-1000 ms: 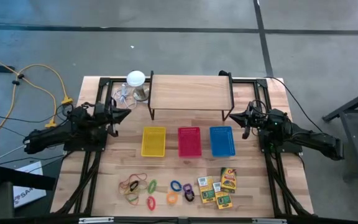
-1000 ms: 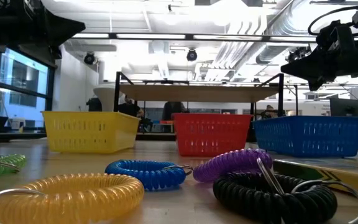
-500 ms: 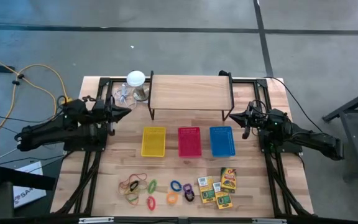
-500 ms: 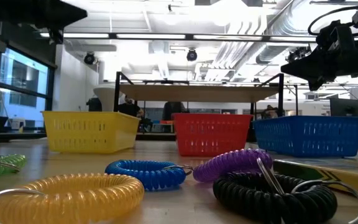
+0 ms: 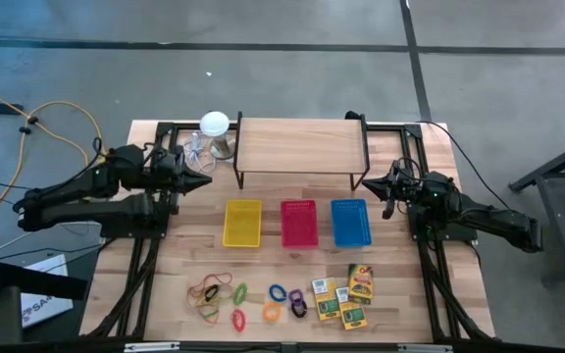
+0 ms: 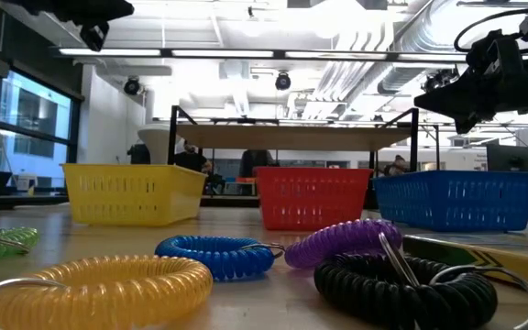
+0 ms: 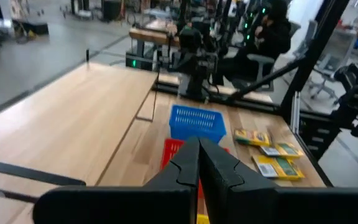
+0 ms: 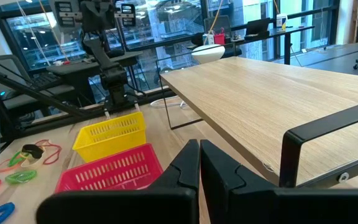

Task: Pick & Place Office Desk Supplies
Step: Put the white rubber band into the yellow bin

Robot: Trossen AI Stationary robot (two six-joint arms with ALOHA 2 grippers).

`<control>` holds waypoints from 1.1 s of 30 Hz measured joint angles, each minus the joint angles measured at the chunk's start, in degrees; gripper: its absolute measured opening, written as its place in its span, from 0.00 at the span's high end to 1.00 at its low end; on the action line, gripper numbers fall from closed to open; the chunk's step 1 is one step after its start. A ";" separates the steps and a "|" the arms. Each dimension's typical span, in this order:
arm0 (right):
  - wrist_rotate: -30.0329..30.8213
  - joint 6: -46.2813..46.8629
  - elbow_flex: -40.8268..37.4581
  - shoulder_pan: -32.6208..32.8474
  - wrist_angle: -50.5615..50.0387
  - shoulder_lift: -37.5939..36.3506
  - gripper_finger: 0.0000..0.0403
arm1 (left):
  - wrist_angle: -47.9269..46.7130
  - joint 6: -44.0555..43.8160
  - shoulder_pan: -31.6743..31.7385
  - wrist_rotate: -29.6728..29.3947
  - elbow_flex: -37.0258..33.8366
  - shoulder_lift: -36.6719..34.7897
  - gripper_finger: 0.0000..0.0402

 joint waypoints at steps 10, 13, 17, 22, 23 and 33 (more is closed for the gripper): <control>0.00 0.00 -0.02 -0.01 -0.01 0.00 1.00 | -1.12 -0.27 -6.41 -2.94 4.27 6.32 1.00; 0.00 0.02 0.00 0.01 0.01 0.00 1.00 | -2.58 -0.49 -8.53 -5.03 5.58 8.02 1.00; 0.00 0.02 0.00 0.00 0.01 0.00 1.00 | -3.20 -1.99 -11.45 -7.16 6.48 10.44 1.00; 0.00 0.01 -0.02 -0.01 0.01 -0.01 1.00 | -3.38 -3.03 -14.99 -7.19 6.68 12.63 1.00; 0.00 0.01 -0.01 0.01 0.01 0.00 1.00 | -3.37 -3.06 -15.72 -7.19 6.68 13.01 1.00; 0.00 0.01 0.00 0.01 0.01 0.00 1.00 | -5.10 -5.31 -20.99 -7.09 8.14 13.81 1.00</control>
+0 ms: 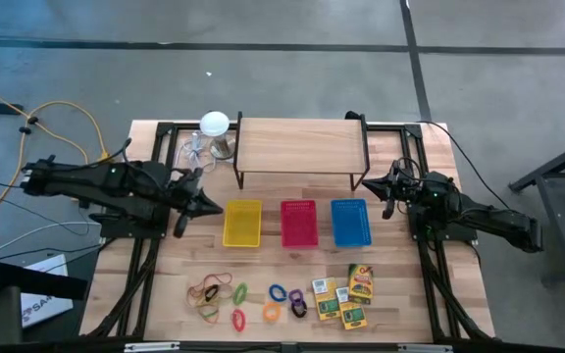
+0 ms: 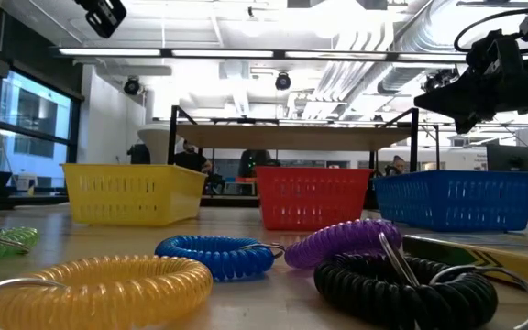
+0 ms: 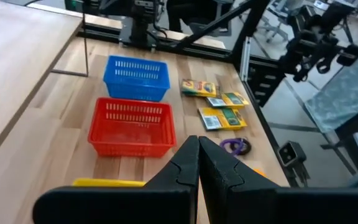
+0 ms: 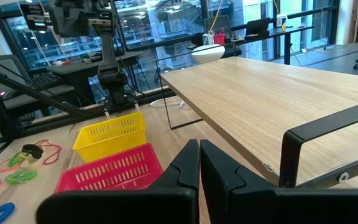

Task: Pick & Place Office Desk Supplies
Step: Put the white rubber band into the yellow bin

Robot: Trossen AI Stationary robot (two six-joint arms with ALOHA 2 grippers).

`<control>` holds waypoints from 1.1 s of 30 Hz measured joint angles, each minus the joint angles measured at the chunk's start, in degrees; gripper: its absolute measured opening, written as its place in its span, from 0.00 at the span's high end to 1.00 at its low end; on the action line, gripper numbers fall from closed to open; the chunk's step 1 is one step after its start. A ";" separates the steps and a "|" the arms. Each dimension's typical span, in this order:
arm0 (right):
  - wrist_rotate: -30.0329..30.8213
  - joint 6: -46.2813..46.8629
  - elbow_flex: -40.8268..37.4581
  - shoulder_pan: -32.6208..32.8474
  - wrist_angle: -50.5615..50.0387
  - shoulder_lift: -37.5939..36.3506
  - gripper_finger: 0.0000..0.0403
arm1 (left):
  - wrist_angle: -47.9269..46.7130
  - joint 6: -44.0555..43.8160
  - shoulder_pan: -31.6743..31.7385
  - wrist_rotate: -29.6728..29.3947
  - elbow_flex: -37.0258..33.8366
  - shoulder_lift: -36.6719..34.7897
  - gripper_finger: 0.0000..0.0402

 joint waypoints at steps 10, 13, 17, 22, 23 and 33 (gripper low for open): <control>0.00 0.01 -0.02 -0.02 -0.02 0.00 1.00 | -5.18 -0.18 -2.40 -0.11 3.00 3.92 1.00; 0.00 0.01 0.00 -0.01 0.00 0.00 1.00 | -5.16 -0.28 -2.90 -0.11 3.04 5.90 1.00; 0.00 0.00 -0.02 0.00 -0.01 0.00 1.00 | -5.16 -0.44 -2.88 -0.12 3.04 8.24 1.00; 0.00 0.01 -0.02 0.00 0.00 0.00 1.00 | -5.17 -2.69 -2.88 0.35 3.31 10.96 1.00; 0.00 0.00 0.00 0.00 0.00 0.00 1.00 | -5.21 -3.18 -2.88 0.43 3.58 11.51 1.00; 0.00 0.00 -0.01 0.00 0.00 0.00 1.00 | -5.33 -3.47 -3.05 0.49 6.83 18.94 1.00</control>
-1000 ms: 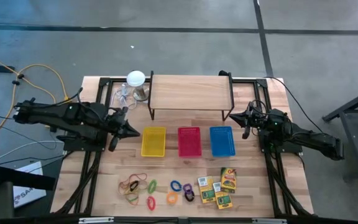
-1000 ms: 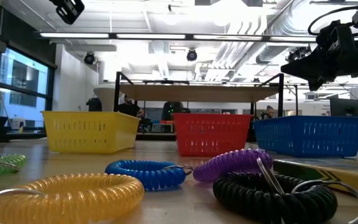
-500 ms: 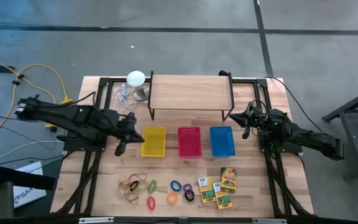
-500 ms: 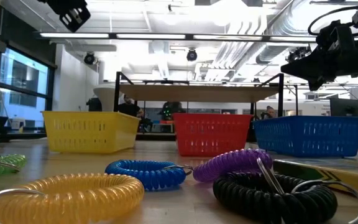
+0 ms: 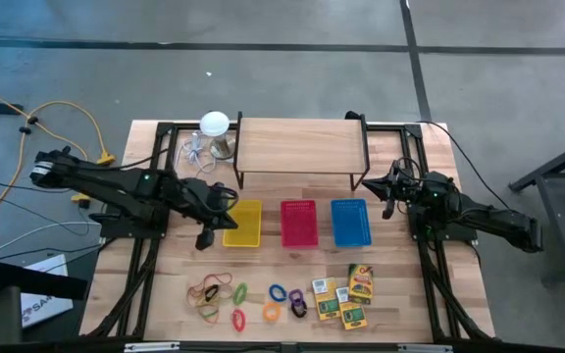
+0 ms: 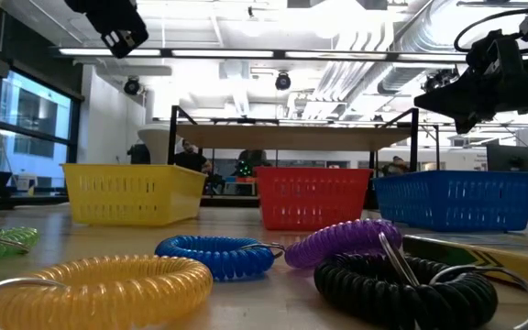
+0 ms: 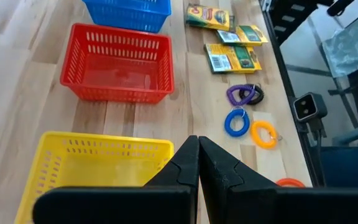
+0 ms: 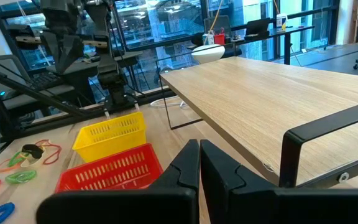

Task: Pick & Place Office Desk Supplies
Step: Put the white rubber band into the yellow bin

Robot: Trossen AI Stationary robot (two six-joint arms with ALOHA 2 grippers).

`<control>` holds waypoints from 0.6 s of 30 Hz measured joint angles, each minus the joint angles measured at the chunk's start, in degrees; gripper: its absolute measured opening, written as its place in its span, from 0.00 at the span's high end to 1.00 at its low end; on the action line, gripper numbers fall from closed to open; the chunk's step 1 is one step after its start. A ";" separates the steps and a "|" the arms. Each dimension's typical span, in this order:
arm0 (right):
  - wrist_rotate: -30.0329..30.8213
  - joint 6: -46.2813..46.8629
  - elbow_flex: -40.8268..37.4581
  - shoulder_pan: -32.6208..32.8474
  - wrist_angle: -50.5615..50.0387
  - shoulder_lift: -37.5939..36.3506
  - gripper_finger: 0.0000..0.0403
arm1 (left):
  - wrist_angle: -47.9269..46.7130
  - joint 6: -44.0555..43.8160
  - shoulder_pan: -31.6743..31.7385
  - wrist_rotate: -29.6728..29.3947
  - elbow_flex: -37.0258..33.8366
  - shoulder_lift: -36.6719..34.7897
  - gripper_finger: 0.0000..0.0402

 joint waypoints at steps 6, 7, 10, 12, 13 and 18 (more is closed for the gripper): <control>0.00 0.00 0.00 0.01 0.00 0.00 1.00 | 0.04 0.00 -0.12 0.13 1.18 3.37 1.00; 0.00 0.01 0.01 0.01 0.00 0.00 1.00 | 0.04 0.00 -0.12 0.13 1.18 3.74 1.00; 0.00 -0.01 0.01 0.00 0.00 0.00 1.00 | 0.16 0.00 -0.10 0.11 1.27 4.71 1.00; 0.00 -0.01 0.01 0.01 0.00 0.00 1.00 | 0.29 0.00 -0.11 0.14 1.44 5.30 1.00; 0.00 0.01 0.01 0.01 0.00 0.00 1.00 | 0.49 0.00 -0.12 0.17 1.64 5.60 1.00; 0.00 0.01 -0.01 0.00 0.00 -0.01 1.00 | 0.44 0.24 -0.12 0.20 2.33 6.83 1.00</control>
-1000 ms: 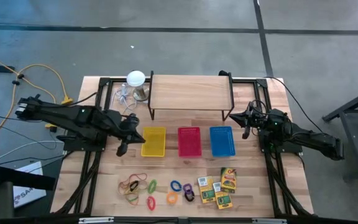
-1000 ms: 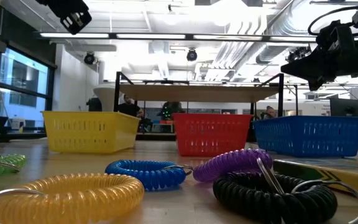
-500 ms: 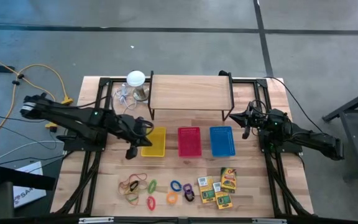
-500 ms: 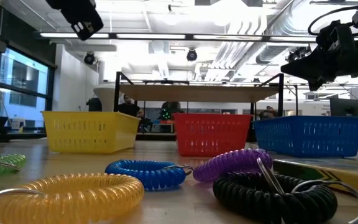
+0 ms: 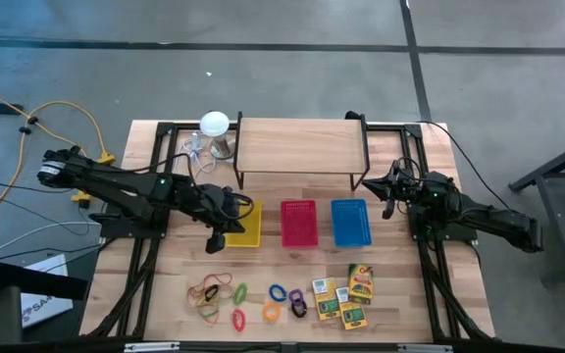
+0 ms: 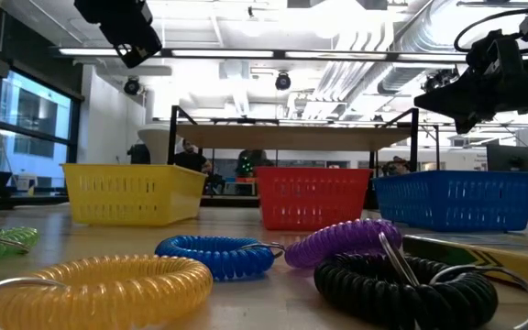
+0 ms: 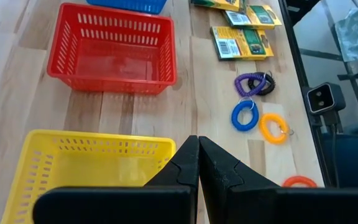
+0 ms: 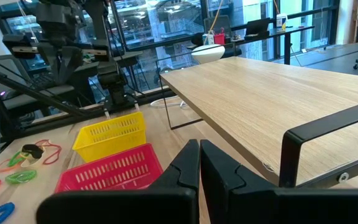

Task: Pick & Place Office Desk Supplies
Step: Put the white rubber band into the yellow bin

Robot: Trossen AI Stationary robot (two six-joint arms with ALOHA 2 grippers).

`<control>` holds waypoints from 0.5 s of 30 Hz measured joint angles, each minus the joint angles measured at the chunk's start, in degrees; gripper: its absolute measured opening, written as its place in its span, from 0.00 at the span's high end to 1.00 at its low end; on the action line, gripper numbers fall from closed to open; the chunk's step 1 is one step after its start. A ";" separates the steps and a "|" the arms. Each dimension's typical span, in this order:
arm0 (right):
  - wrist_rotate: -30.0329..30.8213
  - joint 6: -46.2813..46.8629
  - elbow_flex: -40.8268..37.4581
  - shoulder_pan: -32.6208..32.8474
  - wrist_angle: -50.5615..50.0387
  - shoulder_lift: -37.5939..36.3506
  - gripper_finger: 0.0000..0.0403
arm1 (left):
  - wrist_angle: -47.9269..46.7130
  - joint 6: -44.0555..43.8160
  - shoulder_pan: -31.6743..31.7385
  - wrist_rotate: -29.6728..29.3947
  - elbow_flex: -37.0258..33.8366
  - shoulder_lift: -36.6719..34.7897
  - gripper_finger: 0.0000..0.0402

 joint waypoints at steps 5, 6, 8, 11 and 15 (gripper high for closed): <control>0.00 0.00 0.01 0.00 0.00 0.01 1.00 | -0.01 0.81 0.00 0.02 0.68 1.52 1.00; 0.00 -0.02 0.00 0.01 0.00 0.01 1.00 | 0.11 0.82 -0.02 0.02 0.80 1.78 1.00; 0.00 -0.02 0.02 0.01 0.00 0.01 1.00 | 0.01 0.81 -0.02 0.03 0.97 2.41 1.00; 0.02 -0.01 0.02 0.00 0.10 0.01 1.00 | 0.03 0.83 0.00 0.15 1.12 3.16 1.00; 0.00 -0.02 0.00 -0.01 0.44 0.01 1.00 | -0.01 0.83 0.00 0.13 1.12 3.49 1.00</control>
